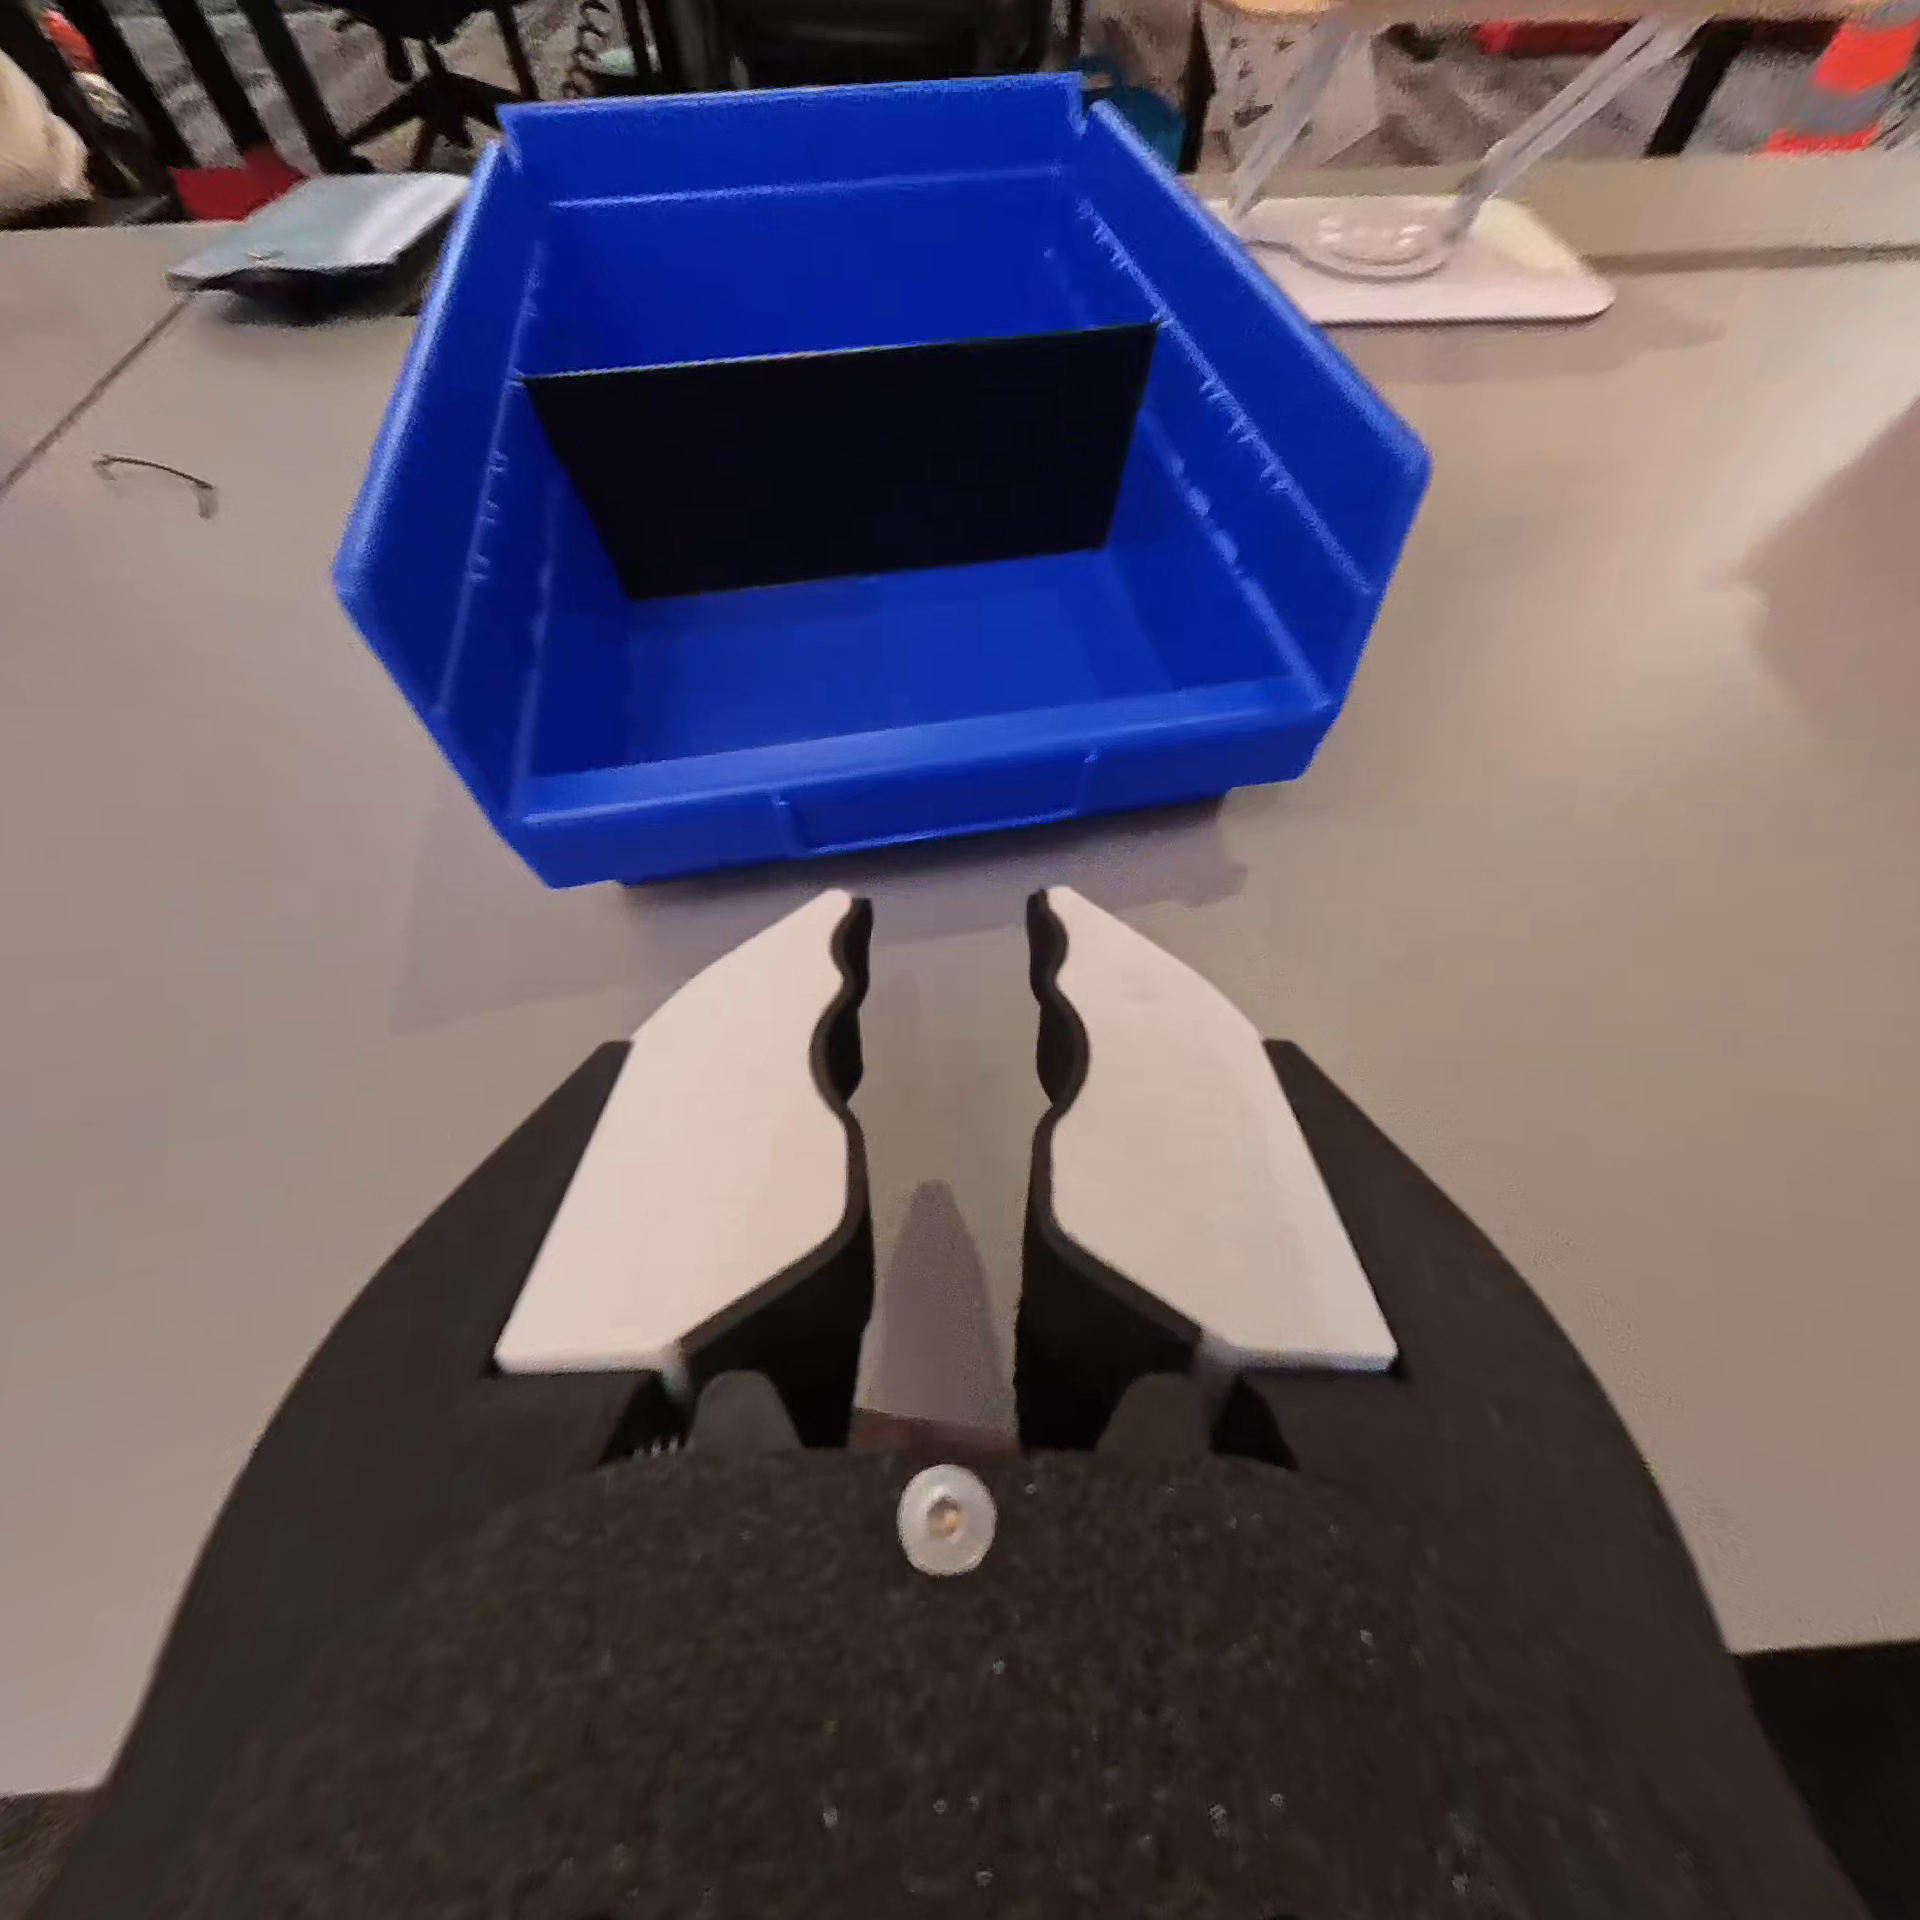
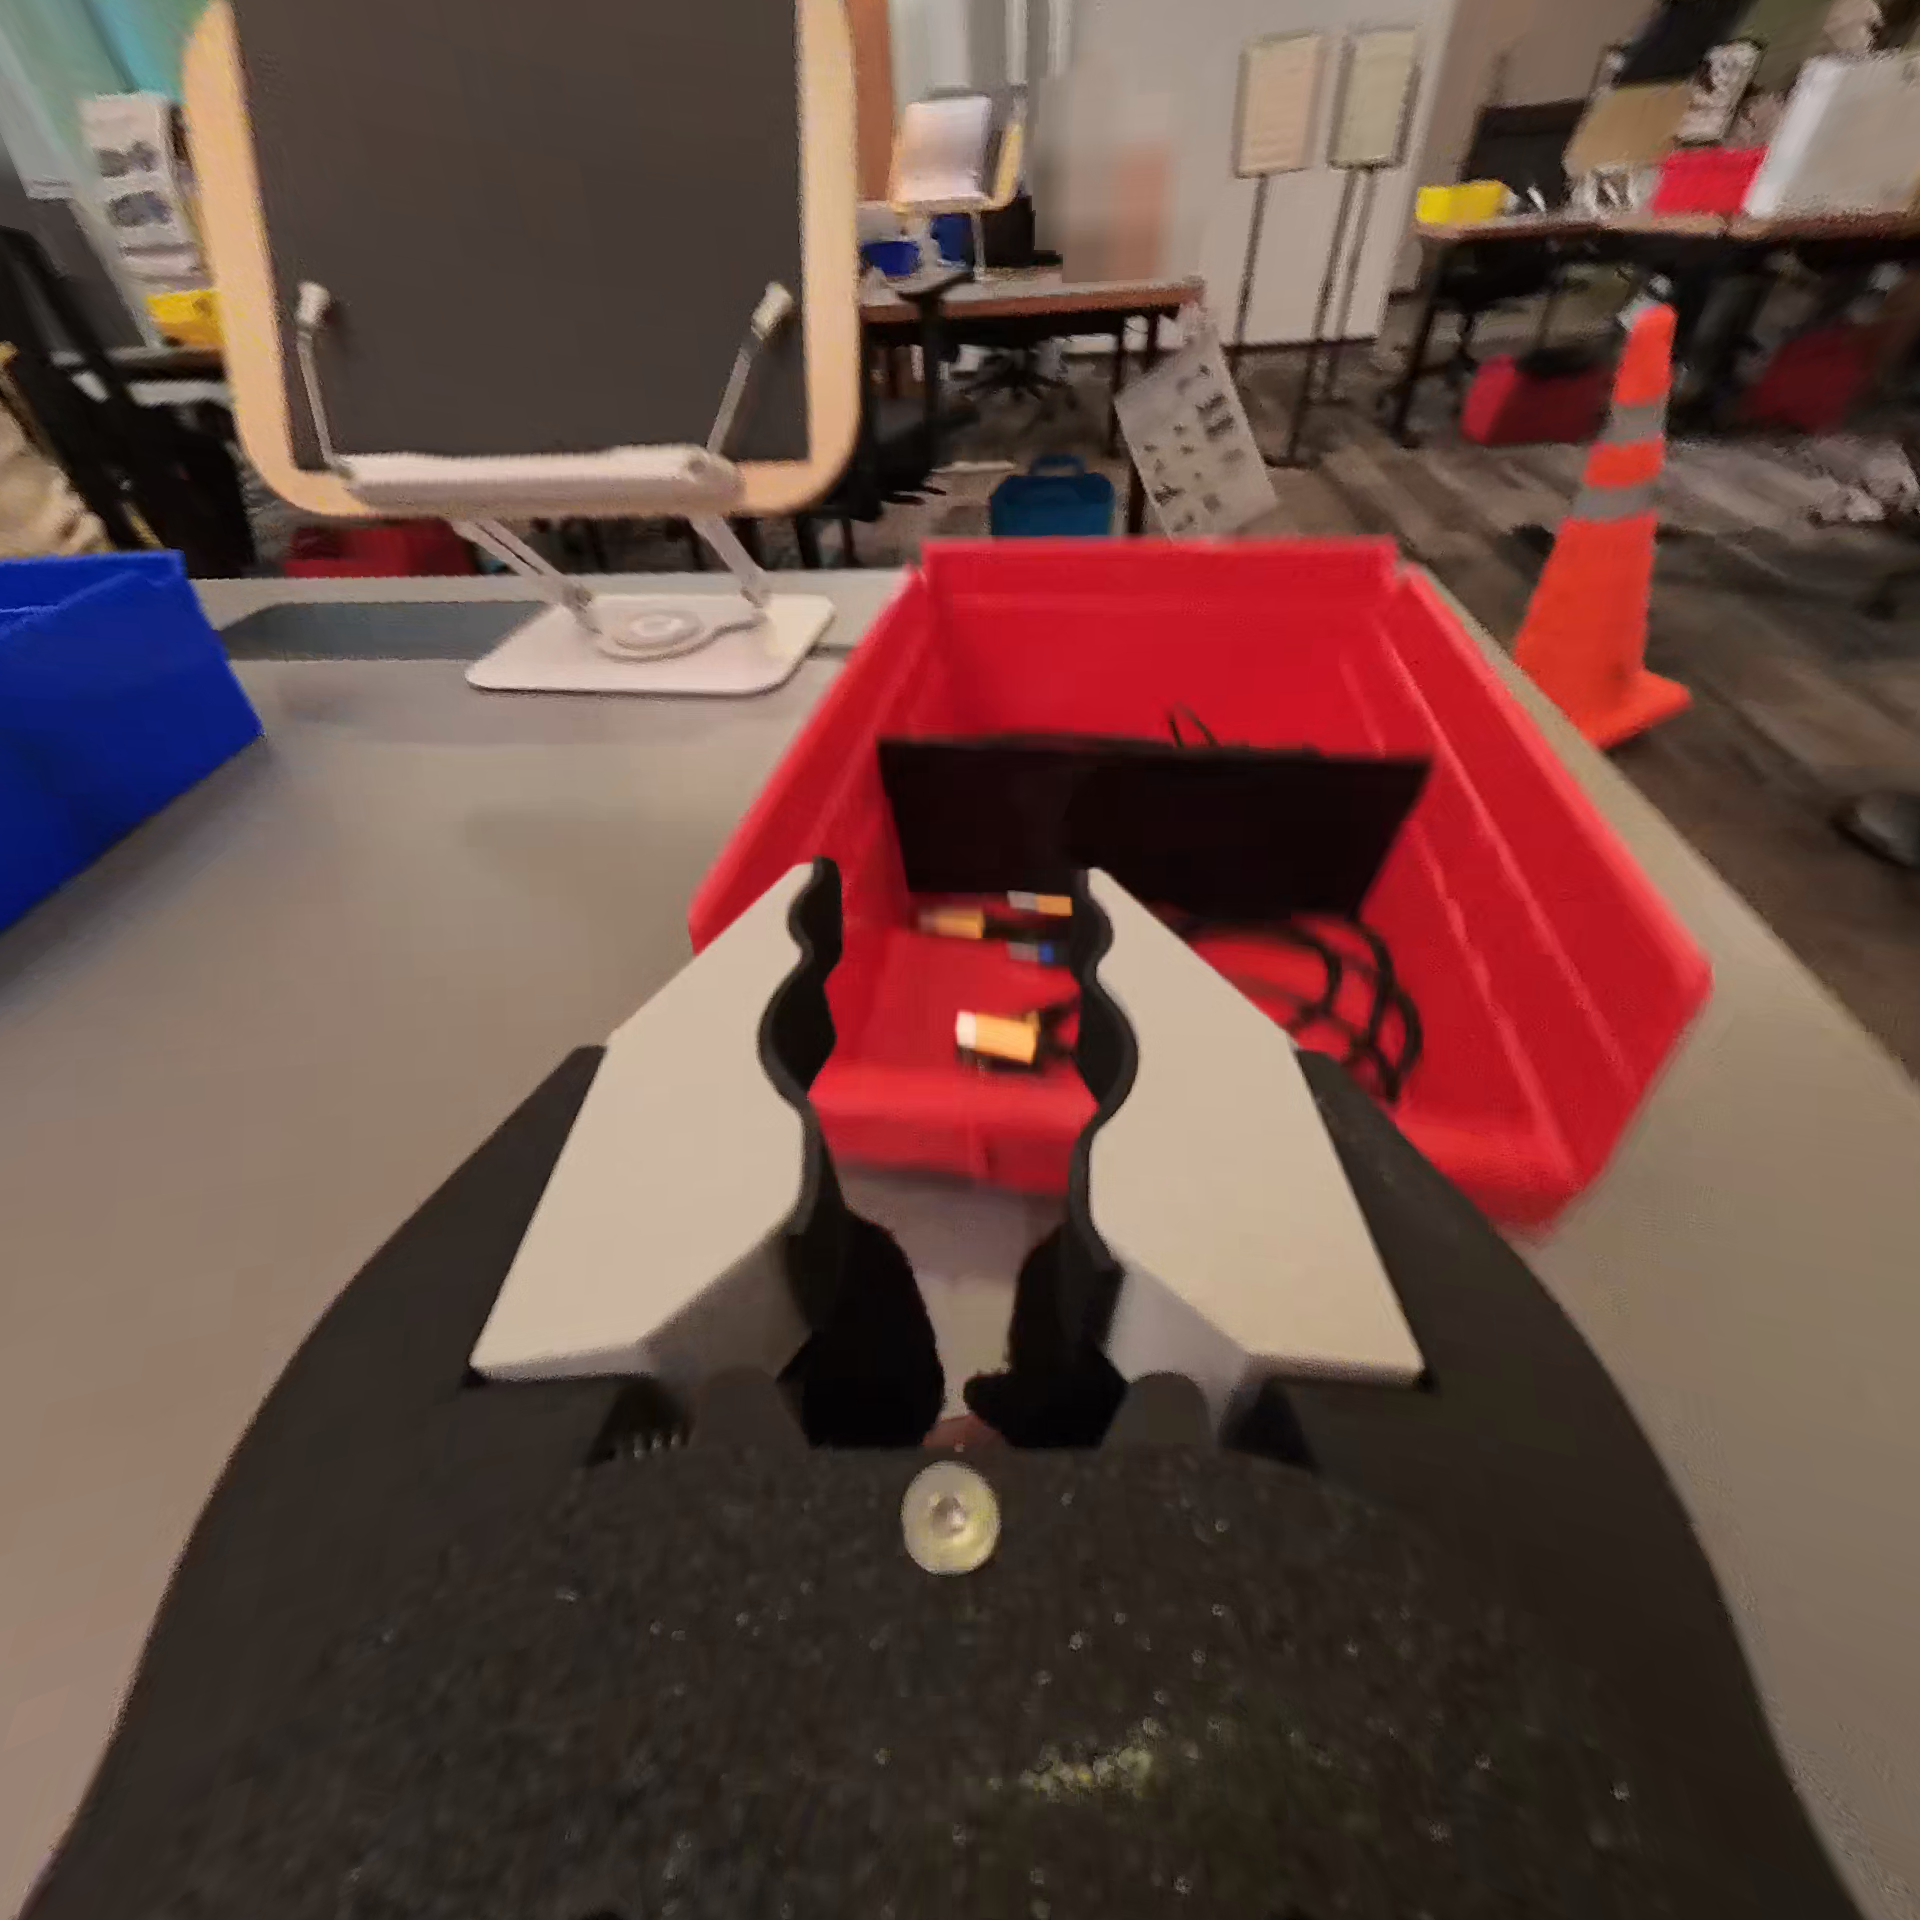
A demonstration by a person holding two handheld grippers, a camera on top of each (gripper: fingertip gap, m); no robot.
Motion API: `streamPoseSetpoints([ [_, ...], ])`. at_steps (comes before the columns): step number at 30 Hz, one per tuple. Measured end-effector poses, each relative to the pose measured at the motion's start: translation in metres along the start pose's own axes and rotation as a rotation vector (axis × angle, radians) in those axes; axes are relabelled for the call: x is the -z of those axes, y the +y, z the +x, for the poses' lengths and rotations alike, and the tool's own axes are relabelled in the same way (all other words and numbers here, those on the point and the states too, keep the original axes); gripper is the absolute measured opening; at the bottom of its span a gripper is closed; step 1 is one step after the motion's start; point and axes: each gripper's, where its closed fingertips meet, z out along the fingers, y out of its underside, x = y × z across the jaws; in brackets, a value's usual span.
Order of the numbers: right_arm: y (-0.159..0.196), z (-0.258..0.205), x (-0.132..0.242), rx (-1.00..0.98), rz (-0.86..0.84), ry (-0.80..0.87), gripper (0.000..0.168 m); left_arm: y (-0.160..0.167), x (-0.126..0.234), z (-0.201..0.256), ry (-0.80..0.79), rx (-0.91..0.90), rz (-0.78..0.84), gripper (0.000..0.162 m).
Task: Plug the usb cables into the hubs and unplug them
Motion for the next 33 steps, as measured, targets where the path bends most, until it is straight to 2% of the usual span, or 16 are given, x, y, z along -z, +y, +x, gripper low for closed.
streamPoseSetpoints([
  [2,0.022,0.008,0.013,-0.047,-0.005,0.036,0.032,-0.004,0.001,-0.007,-0.025,-0.012,0.026,0.033],
  [3,0.024,0.008,0.013,-0.035,-0.018,0.012,0.033,-0.006,0.001,-0.008,-0.028,-0.009,0.04,0.033],
  [6,0.032,0.036,0.012,0.037,-0.045,0.106,0.034,-0.008,-0.004,-0.013,-0.044,0.02,0.049,0.033],
  [9,0.043,0.041,0.009,-0.022,-0.091,0.088,0.034,-0.003,-0.008,-0.014,-0.039,0.046,0.017,0.036],
  [33,0.044,0.024,0.004,-0.014,-0.103,0.022,0.033,-0.004,-0.013,-0.004,0.029,0.048,0.025,0.035],
])
